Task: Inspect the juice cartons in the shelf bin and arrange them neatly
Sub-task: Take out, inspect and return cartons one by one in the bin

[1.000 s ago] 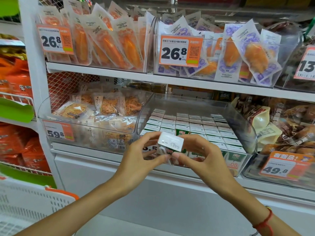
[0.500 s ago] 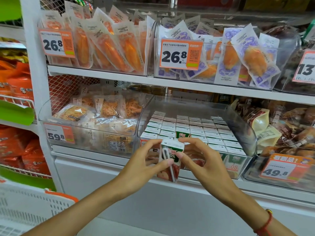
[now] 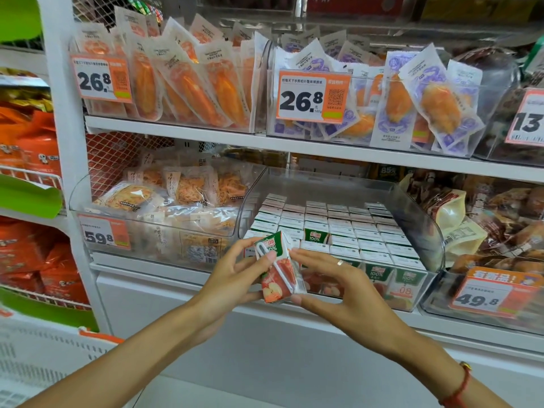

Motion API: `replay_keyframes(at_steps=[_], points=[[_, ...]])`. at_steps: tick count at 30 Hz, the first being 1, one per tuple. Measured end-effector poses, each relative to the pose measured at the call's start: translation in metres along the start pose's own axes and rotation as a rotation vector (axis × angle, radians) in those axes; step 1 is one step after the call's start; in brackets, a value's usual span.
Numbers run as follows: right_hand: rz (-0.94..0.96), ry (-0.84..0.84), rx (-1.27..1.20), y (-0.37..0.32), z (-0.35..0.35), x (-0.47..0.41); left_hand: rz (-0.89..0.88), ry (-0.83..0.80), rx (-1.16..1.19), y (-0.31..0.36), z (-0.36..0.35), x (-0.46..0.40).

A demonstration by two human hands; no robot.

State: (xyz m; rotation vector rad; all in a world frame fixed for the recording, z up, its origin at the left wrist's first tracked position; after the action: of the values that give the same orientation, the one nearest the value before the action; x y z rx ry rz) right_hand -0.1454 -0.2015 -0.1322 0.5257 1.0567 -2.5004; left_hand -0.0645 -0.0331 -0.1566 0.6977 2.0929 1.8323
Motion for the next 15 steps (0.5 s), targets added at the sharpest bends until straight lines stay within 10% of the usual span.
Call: replay_keyframes(at_steps=[15], points=[[-0.547, 0.225, -0.475, 0.014, 0.004, 0.001, 0.327, -0.163, -0.216, -0.011, -0.006, 0.005]])
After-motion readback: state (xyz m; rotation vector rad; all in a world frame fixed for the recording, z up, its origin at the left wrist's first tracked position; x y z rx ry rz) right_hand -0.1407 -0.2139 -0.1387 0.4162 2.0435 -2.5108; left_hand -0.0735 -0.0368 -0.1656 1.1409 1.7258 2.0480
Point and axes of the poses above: each hand's wrist, its own x-axis away from the middle knuckle, its own z-axis out of the back of the hand, y = z × x, the point moved 3 cm from there along -x, towards the middle knuckle, and after that the axes turned 8 degrees about z, right-handed, at the moved point
